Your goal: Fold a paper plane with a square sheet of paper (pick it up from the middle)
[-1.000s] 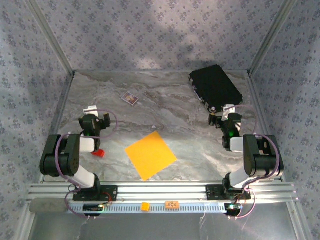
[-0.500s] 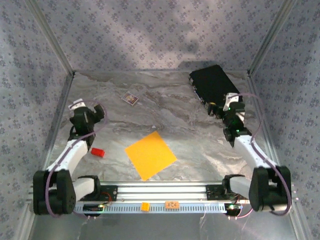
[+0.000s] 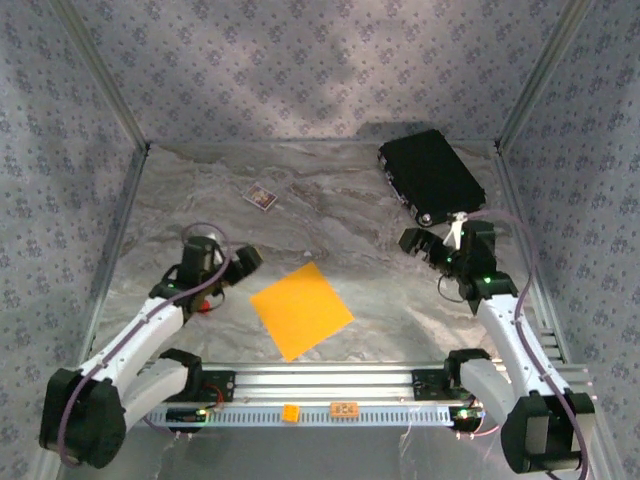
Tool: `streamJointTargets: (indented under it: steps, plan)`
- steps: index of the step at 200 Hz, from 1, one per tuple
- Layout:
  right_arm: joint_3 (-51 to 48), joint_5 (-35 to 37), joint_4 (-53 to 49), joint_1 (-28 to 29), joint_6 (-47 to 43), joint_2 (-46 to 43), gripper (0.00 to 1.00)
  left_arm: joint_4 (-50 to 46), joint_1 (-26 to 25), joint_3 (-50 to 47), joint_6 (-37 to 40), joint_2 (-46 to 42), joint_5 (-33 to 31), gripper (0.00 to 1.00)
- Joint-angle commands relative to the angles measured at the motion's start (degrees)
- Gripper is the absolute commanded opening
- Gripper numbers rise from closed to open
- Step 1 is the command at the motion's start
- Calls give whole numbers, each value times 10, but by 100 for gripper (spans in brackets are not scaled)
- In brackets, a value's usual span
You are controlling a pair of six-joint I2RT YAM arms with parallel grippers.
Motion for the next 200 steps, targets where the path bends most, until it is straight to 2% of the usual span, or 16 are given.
streamJointTargets:
  steps: [1, 18, 41, 75, 103, 138, 200]
  plan:
    - [-20, -52, -15, 27, 46, 15, 99, -7, -97, -2, -83, 8, -16, 100]
    - [-25, -38, 1, 52, 54, 39, 99, 7, -164, 10, -107, 42, -40, 100]
    - [-9, -30, 9, 79, 56, 79, 99, 15, -219, 41, -116, 112, -47, 100]
    - [10, -13, 10, 109, 58, 118, 99, -2, -254, 91, -115, 215, -43, 99]
    - [7, 8, 13, 120, 63, 128, 99, -17, -257, 115, -106, 274, -51, 99]
    - [9, 26, 3, 120, 58, 138, 99, -69, -256, 172, -31, 348, -66, 99]
    - [7, 47, -14, 118, 56, 143, 99, -158, -256, 311, 185, 470, -77, 99]
